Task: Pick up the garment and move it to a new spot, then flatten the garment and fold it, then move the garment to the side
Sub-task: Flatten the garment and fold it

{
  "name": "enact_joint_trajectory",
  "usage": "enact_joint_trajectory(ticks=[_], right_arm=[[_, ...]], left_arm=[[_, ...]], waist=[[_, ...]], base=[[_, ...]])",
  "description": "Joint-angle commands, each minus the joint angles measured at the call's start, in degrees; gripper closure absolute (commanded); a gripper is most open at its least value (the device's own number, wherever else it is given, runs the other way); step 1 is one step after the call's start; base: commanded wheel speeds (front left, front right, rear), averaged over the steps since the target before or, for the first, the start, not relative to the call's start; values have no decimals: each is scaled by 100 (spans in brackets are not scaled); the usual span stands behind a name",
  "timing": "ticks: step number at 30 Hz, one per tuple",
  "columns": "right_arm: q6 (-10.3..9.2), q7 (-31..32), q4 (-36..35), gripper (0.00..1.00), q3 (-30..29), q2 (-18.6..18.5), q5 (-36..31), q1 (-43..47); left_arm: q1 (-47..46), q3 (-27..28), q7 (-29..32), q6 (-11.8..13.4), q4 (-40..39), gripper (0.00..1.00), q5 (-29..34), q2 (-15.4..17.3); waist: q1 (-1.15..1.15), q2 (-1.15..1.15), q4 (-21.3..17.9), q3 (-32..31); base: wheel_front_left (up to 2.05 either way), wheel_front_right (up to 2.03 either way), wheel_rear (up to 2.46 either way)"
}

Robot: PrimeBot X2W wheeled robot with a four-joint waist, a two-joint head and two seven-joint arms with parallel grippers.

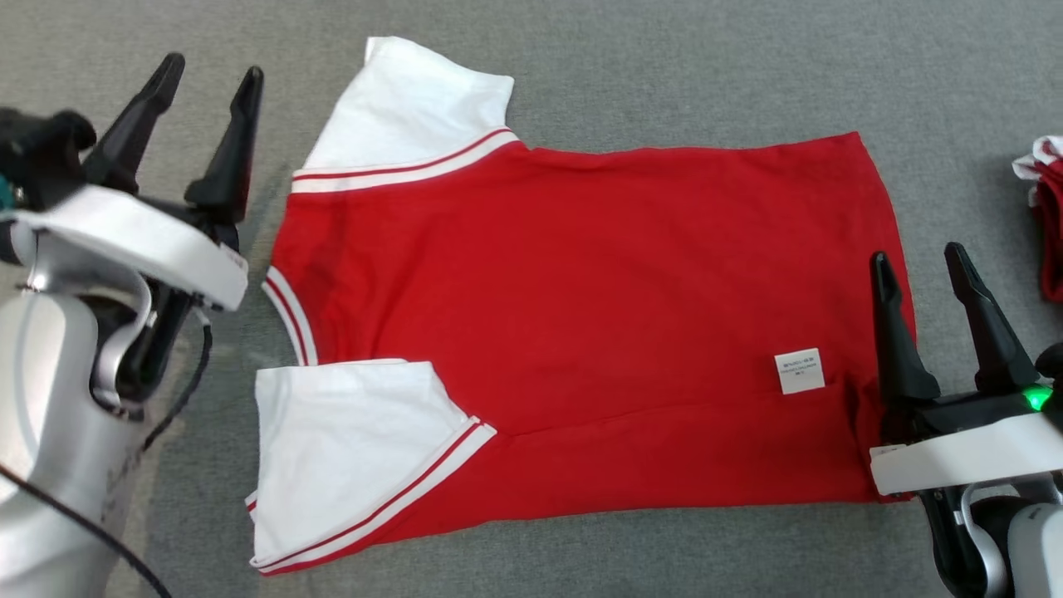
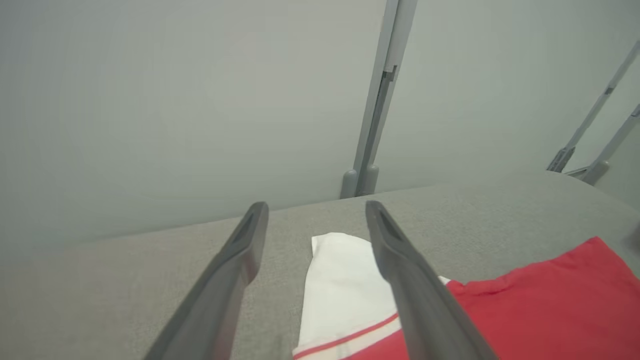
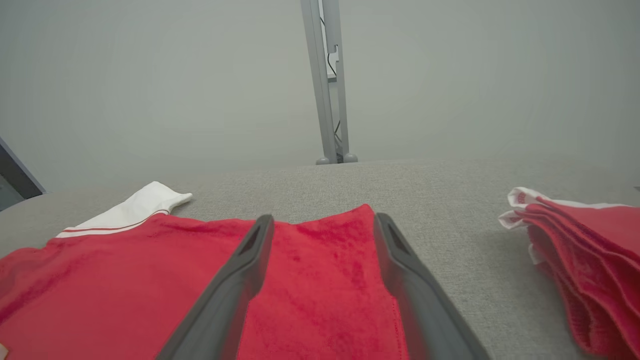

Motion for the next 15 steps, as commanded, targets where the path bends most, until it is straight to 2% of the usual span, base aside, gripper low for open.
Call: enact_joint_trajectory(ticks=[1,7,11,15], right_arm=[[-2,-78,60,0,66,-25,57,-107],[-2,-288,262,0,302,-23,174,-292],[-2,-415,373,0,425,-22,253,-372],[-2,-523,490,0,497,-24,312,-411]], left_arm=[[-447,-65,158,-116,381,0,-71,31],[-1786,-331,522,-376,1890,0,-323,102],[-2393,-473,526,-425,2758,0,-480,153],[-2739,-860,557,-435,3271,0,-683,190]], waist=[[0,0,-275,260],[0,0,-730,686],[0,0,-964,920],[0,0,-1101,1043]], base=[[0,0,0],[0,0,0],[0,0,0],[0,0,0]])
